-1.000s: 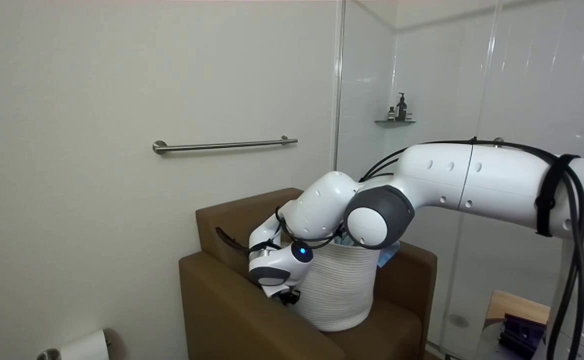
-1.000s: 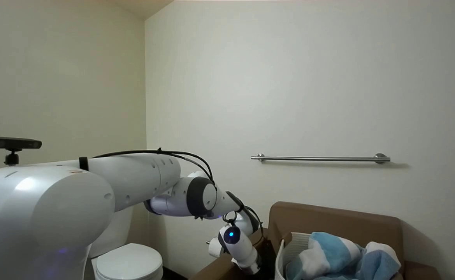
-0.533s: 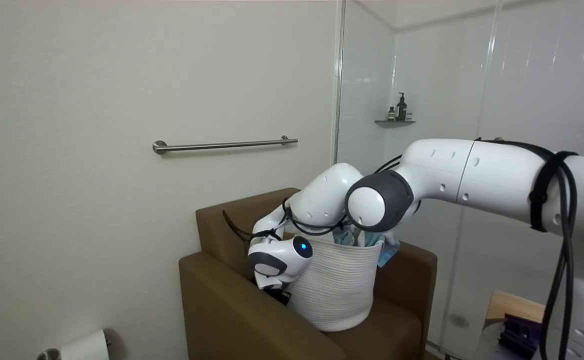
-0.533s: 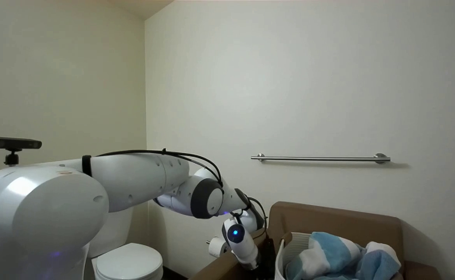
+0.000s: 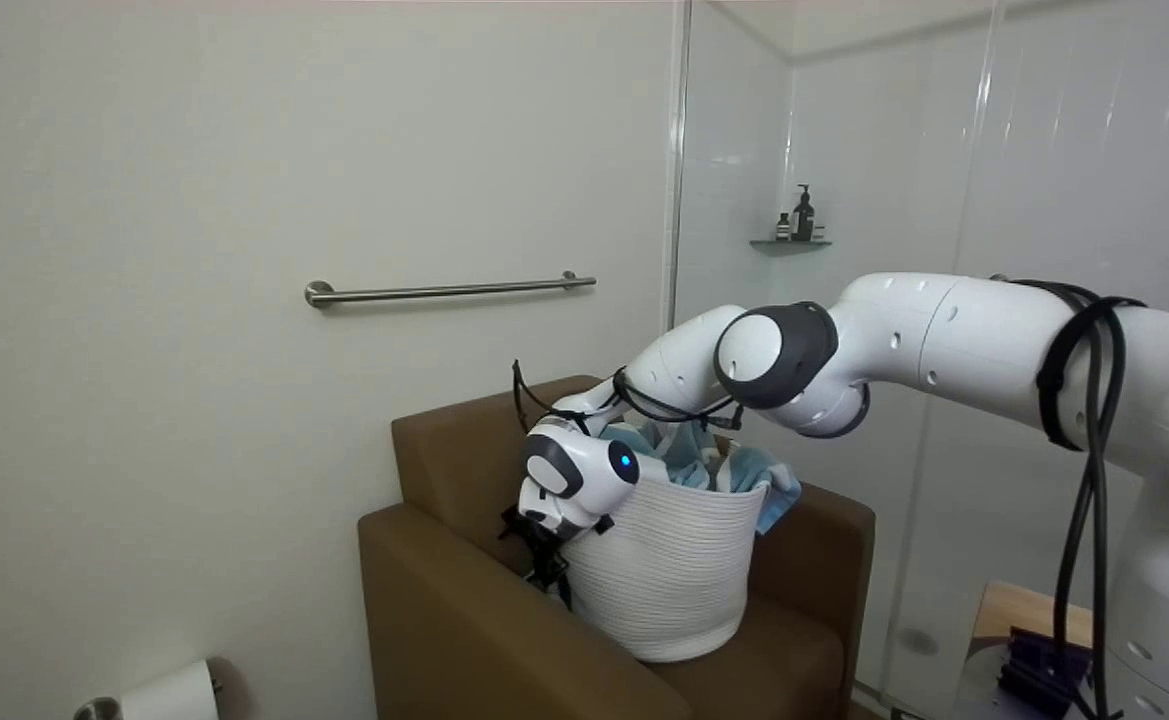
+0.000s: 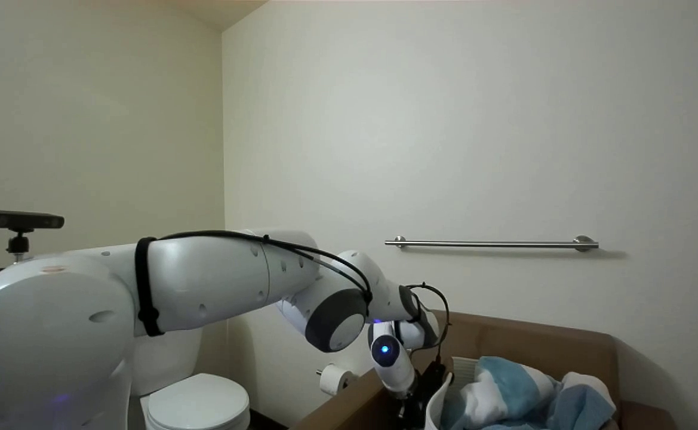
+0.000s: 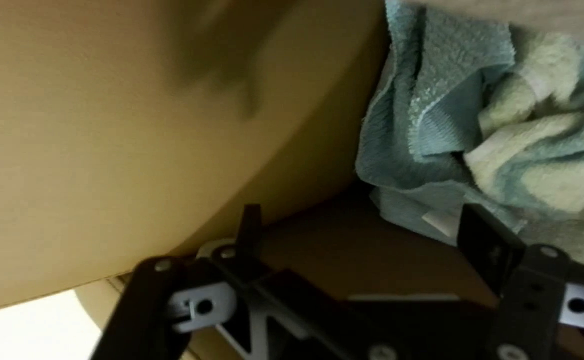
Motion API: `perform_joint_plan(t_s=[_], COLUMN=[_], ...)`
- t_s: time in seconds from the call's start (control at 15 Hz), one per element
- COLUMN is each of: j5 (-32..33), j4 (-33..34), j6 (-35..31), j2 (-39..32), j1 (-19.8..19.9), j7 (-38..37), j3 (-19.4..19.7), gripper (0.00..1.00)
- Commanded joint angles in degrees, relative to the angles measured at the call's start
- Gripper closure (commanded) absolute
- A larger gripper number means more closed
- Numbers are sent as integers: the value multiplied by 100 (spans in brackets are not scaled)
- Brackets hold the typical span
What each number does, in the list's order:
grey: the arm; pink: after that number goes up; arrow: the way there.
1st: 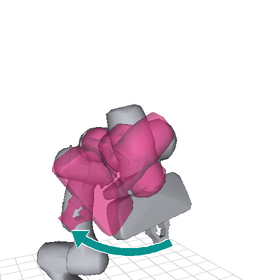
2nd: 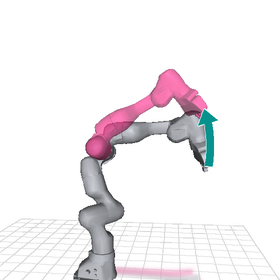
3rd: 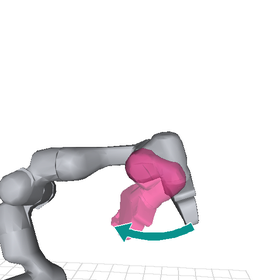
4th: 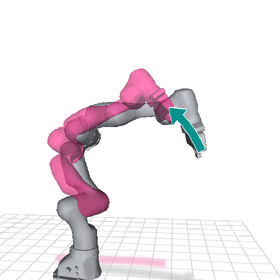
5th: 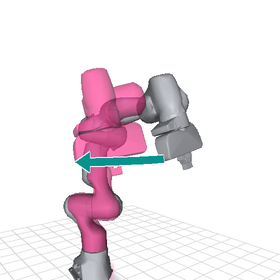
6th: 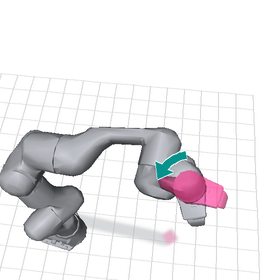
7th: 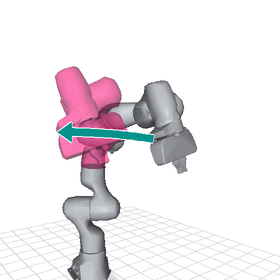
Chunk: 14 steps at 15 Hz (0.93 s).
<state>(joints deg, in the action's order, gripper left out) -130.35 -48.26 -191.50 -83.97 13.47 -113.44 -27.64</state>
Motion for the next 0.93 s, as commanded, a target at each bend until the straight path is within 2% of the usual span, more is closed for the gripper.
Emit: perform_joint_plan(t_s=[0.0,0.13,0.27,0.4,0.47,0.53,0.6,0.67,0.8,0.87], j5=[2,-159,-227,-195,-50,-179,-379,-963,-1055,-983], j4=[-27,296,645,535,422,-91,-276,-467,-1007,-1169], j6=[99,-8,-397,-731,-1008,-662,-733,-723,-716,-713], j2=[-5,-5,-3,-2,1,1,15,40,78,73], j1=[-4,-551,-1171,-1659,-1757,-2067,-2249,-2318,-2451,-2433], j7=[-775,-1445,-2314,-3117,-3345,-3966,-4029,-3588,-3606,-3606], j3=[-107,634,1619,2449,2550,3334,3601,3842,3953,3882], gripper=[0,0,0,0,0,0,0,0,0,0])
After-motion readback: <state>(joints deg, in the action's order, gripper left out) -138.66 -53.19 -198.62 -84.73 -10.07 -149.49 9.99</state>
